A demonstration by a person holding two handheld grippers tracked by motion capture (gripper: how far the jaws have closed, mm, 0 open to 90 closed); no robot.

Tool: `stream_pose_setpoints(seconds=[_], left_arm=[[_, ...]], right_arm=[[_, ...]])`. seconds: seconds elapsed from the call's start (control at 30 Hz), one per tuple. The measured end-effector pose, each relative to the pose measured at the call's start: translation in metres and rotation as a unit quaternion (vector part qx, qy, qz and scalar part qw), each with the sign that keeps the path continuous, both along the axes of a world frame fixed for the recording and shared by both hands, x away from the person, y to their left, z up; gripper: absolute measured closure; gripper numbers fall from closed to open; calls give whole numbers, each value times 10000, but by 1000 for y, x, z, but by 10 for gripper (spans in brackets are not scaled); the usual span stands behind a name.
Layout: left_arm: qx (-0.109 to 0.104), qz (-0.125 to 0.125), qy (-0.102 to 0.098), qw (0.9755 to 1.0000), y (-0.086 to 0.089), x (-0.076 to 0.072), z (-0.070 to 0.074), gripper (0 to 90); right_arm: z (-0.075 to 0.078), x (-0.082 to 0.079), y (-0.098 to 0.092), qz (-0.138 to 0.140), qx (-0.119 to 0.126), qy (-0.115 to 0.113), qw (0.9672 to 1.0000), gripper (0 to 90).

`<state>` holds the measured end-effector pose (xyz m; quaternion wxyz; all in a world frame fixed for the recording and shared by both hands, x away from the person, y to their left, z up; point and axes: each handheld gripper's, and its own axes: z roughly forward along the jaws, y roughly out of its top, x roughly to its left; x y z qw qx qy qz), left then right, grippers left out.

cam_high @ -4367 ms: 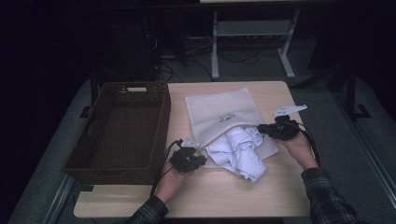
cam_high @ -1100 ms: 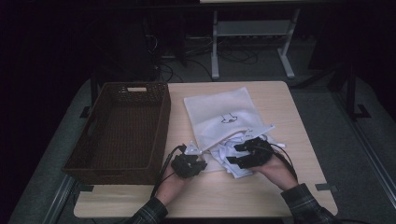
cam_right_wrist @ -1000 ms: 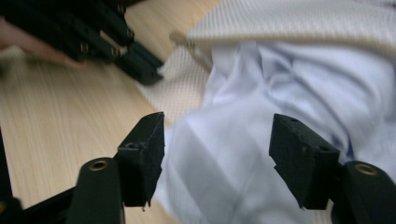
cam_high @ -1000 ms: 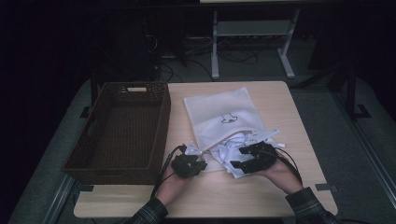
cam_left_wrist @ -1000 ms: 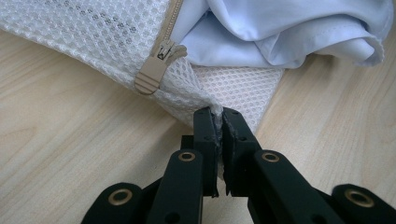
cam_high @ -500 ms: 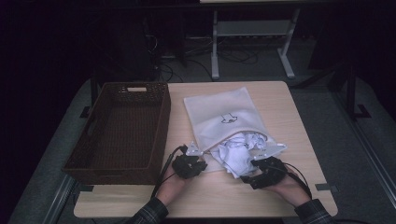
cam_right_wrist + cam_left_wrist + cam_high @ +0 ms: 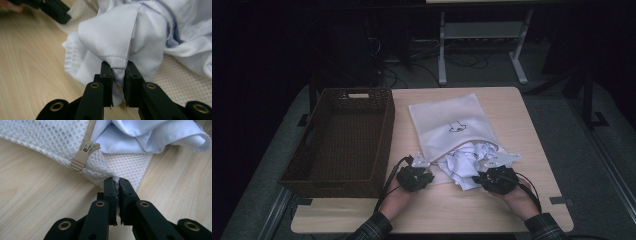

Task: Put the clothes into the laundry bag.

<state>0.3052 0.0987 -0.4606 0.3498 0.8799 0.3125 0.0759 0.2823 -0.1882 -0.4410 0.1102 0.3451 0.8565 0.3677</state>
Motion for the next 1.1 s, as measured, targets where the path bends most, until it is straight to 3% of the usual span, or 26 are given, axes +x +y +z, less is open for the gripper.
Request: stream_pose_setpoints(seconds=[0.17,0.63,0.8,0.97,1.1], left_arm=[[-10,-39,-27,10000,-3,-2,1,858],[-46,-95,-40,9999,-5,-3,1,859],[-46,-115,-55,9999,-6,-4,2,862],[-88,-104,-80,9999,-5,-4,4,866],[-90,-171,-33,9998,-6,-4,5,870]], right_arm=[[9,6,0,-90,169,-189,9996,818],[22,39,16,-262,174,-457,9985,825],[22,51,27,-304,23,-510,9982,827],[12,63,35,-374,-291,-382,9981,838],[10,68,40,-424,-383,-364,9977,839]])
